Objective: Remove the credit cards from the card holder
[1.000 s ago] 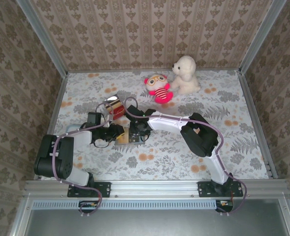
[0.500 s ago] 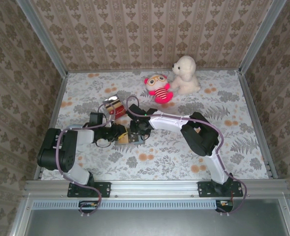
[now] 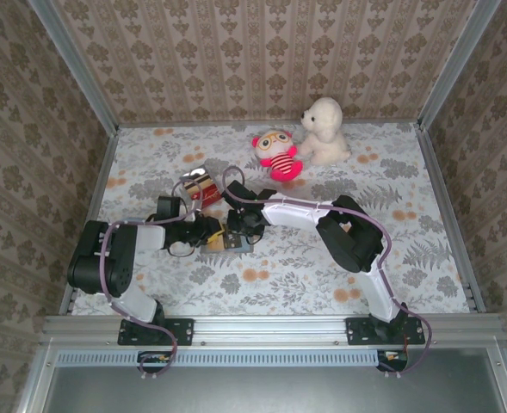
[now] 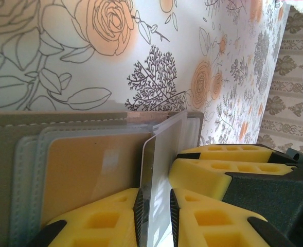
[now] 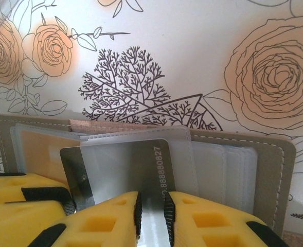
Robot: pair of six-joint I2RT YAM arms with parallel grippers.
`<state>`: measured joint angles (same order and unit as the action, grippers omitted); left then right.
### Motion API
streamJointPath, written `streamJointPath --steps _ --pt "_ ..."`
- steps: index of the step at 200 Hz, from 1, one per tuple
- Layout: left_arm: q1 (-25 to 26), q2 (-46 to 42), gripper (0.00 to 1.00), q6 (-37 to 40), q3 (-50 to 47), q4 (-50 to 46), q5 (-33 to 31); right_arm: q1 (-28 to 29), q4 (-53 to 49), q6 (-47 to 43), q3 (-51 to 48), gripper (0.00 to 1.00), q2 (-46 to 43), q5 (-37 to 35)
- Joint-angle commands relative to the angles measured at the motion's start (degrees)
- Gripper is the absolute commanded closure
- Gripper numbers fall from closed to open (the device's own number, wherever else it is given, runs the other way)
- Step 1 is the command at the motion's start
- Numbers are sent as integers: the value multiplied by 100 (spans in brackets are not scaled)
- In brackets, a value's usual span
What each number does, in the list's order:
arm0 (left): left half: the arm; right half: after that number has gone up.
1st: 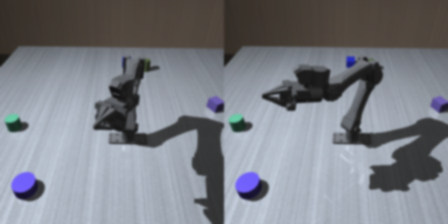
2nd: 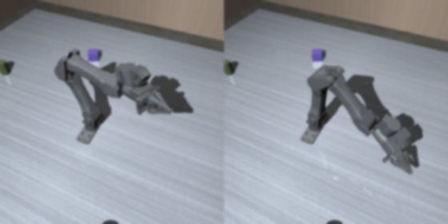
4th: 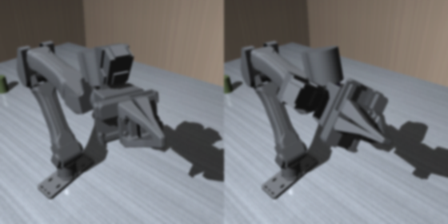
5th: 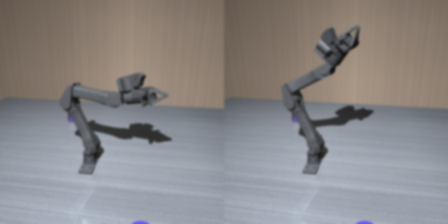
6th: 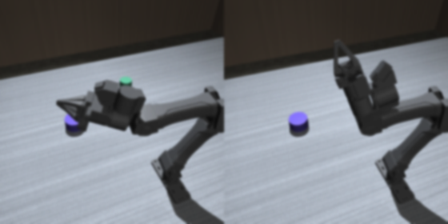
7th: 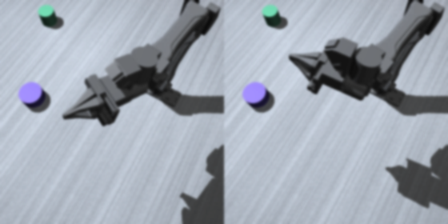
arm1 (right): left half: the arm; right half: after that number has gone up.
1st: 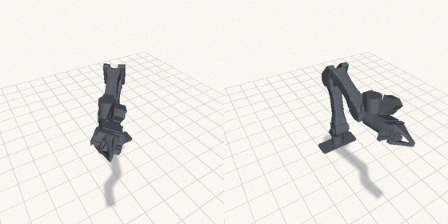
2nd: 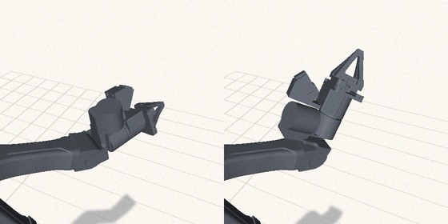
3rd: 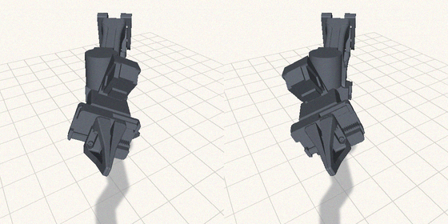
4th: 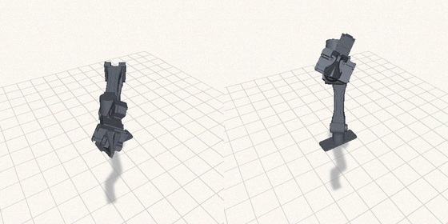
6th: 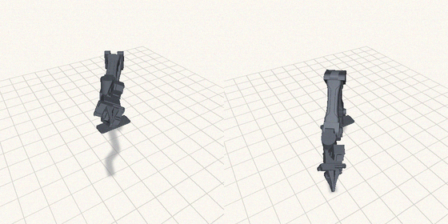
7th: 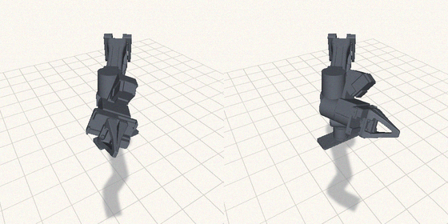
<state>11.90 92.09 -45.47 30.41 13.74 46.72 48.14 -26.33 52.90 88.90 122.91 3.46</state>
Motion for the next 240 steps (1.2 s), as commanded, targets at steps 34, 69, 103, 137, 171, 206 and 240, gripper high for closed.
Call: streamJointPath --steps 34,69,103,137,171,206,240 --pt "23 -212 75 516 232 -1125 -689 18 -136 147 -241 75 242 76" --pt "31 -186 74 622 281 -1261 -707 11 -80 176 -242 75 260 163" --pt "63 -70 74 634 355 -1299 -695 11 -3 211 -282 76 262 254" --pt "169 -40 75 748 497 -1585 -809 -11 211 320 -401 76 281 472" --pt "182 -24 75 769 509 -1621 -875 -33 336 387 -496 76 256 572" --pt "184 -54 75 741 492 -1553 -835 -54 415 429 -574 77 243 625" --pt "182 -58 79 641 447 -1244 -576 -60 462 434 -597 76 247 662"
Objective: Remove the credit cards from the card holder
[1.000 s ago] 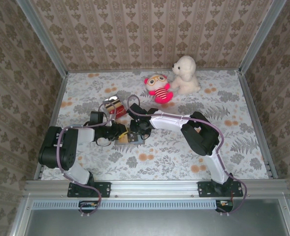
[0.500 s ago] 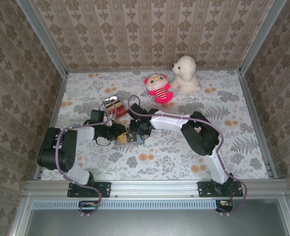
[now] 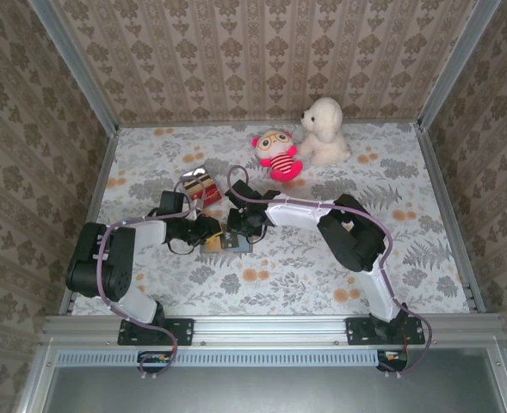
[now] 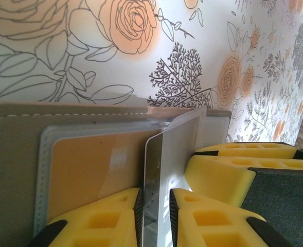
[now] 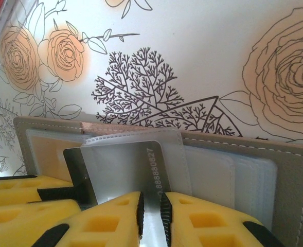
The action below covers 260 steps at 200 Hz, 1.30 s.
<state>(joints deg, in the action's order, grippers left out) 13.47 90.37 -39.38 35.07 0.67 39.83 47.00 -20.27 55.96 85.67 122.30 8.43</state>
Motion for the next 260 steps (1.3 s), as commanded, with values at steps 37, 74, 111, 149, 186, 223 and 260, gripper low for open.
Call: streamJointPath --steps 37,74,111,149,186,223,260 --pt "1 96 90 44 -29 63 88 47 -243 82 -280 77 251 45" --pt "-107 -91 100 202 -36 -203 -78 45 -546 -56 -274 76 129 -366" --pt "-246 -475 100 457 -2 -694 -254 50 -809 -121 -277 76 46 -734" --pt "-350 -962 100 646 -47 -1163 -545 39 -952 -139 -189 76 15 -865" --pt "-407 -1568 100 631 -97 -1549 -979 38 -767 -262 -79 76 -119 -725" --pt "-447 -2169 100 627 -82 -1883 -1380 -37 521 -584 -508 69 -756 110" --pt "-450 -2614 100 338 -71 -1391 -502 -115 1486 -819 -1018 51 -1343 862"
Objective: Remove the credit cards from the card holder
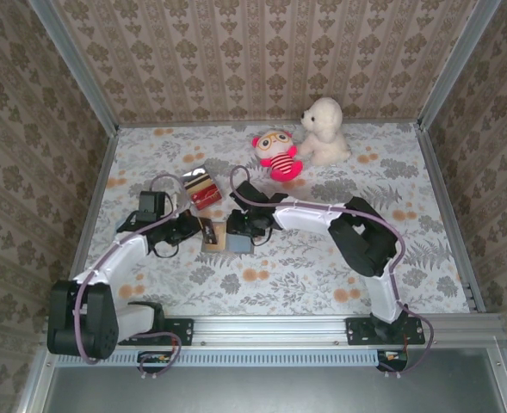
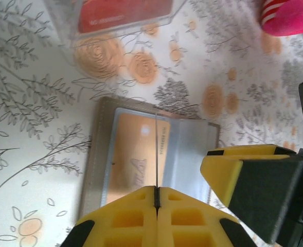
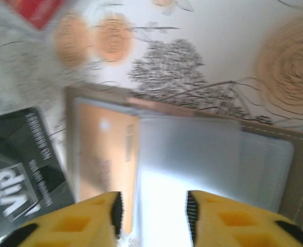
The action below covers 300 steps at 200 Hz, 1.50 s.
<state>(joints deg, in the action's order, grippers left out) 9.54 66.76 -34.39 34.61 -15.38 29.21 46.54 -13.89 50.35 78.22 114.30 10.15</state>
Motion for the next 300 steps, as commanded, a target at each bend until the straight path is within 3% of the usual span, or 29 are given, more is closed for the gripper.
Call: streamJointPath --steps 1,38,79,104,161,228,262,300 --pt "-53 -257 100 -160 -20 253 595 -77 877 -260 -294 50 -551 720" --pt "-43 -161 100 -701 182 1114 1801 -343 2167 98 -1017 43 -846 1721" --pt "-40 126 100 -1279 397 1845 2426 -756 3688 1039 -1805 41 -1142 2314" --pt "-40 430 100 -1720 384 2550 2826 -881 3872 1180 -1888 44 -1250 2567" --pt "-40 574 100 -1877 439 2744 2888 -1047 5186 1915 -2261 52 -1235 3018" --pt "-35 575 100 -1968 433 2838 2959 -940 5596 2168 -2250 81 -1119 3131" --pt "-17 575 85 -2135 382 3101 2967 -818 5590 2179 -2132 86 -1028 3125" --pt "12 581 80 -2186 358 3203 2968 -761 5603 2225 -2056 87 -944 3146"
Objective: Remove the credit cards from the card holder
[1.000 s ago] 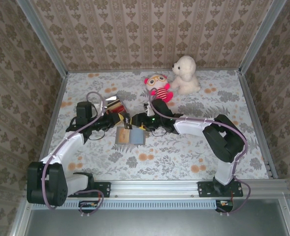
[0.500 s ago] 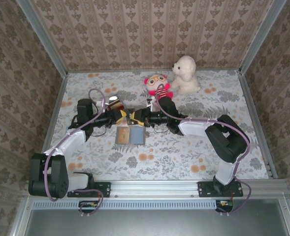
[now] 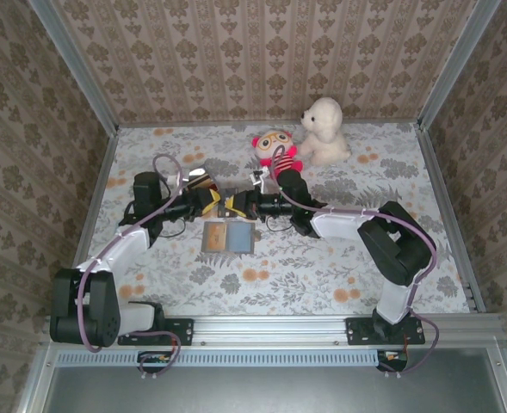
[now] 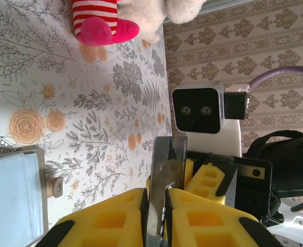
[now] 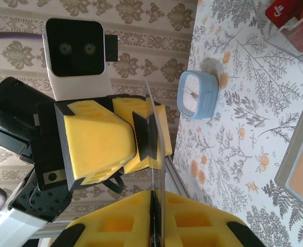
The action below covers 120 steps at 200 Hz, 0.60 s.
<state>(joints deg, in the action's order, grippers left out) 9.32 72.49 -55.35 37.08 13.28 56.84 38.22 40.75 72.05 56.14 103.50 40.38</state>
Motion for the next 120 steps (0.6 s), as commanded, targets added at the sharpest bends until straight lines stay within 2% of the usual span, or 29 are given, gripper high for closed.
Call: streamJointPath --steps 1,33,71,120 --pt "34 10 80 -90 113 340 205 67 141 55 152 86 135 121" --pt "35 47 79 -45 123 296 181 80 264 107 157 88 169 172" --pt "37 131 76 259 161 -184 -1 81 419 116 110 92 127 185" --pt "43 204 77 232 123 -57 62 87 510 160 118 93 186 216"
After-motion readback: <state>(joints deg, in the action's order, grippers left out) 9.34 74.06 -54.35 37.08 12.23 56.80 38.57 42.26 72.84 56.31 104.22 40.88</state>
